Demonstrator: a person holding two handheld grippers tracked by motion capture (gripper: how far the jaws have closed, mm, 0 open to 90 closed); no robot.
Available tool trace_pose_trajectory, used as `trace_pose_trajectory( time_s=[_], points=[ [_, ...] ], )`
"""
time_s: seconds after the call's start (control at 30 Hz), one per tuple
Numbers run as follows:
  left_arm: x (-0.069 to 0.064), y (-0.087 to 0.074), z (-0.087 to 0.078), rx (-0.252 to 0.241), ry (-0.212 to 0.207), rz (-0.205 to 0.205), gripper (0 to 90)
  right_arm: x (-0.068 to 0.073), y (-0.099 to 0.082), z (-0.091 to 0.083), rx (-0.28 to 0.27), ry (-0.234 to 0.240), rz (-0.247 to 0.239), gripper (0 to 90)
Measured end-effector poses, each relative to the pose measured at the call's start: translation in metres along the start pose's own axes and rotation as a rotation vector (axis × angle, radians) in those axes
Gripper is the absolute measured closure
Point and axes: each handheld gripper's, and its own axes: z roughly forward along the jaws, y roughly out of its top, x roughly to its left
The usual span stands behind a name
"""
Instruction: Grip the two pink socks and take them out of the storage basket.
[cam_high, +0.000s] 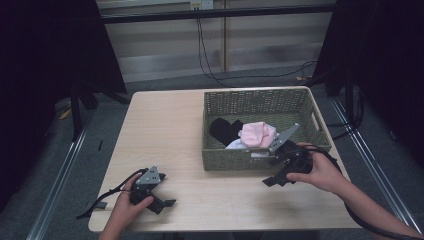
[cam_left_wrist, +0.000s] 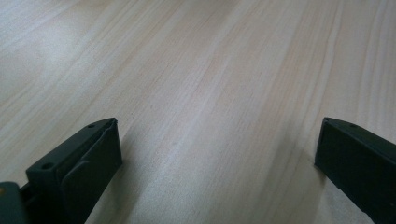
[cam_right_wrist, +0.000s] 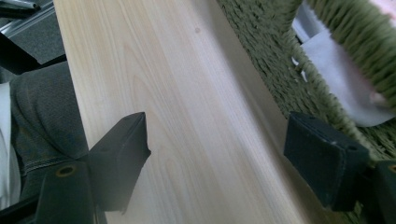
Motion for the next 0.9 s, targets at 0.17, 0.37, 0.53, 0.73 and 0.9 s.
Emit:
trace_pose_trajectory(
  time_s=[0.17, 0.37, 0.53, 0.73, 0.9],
  points=[
    [0.000, 0.000, 0.000, 0.000, 0.000, 0.000, 0.0, -0.001, 0.006, -0.008, 0.018, 0.005, 0.001, 21.5],
    [0.000, 0.000, 0.000, 0.000, 0.000, 0.000, 0.0, -0.003, 0.015, -0.018, 0.032, 0.002, -0.005, 21.5],
    [0.000, 0.000, 0.000, 0.000, 0.000, 0.000, 0.0, -0.003, 0.022, -0.027, 0.039, 0.004, -0.009, 21.5],
    [0.000, 0.000, 0.000, 0.000, 0.000, 0.000, 0.0, -0.007, 0.032, -0.040, 0.043, 0.000, -0.007, 21.7],
    [0.000, 0.000, 0.000, 0.000, 0.000, 0.000, 0.0, -0.014, 0.041, -0.051, 0.032, -0.021, -0.002, 21.7]
  ],
)
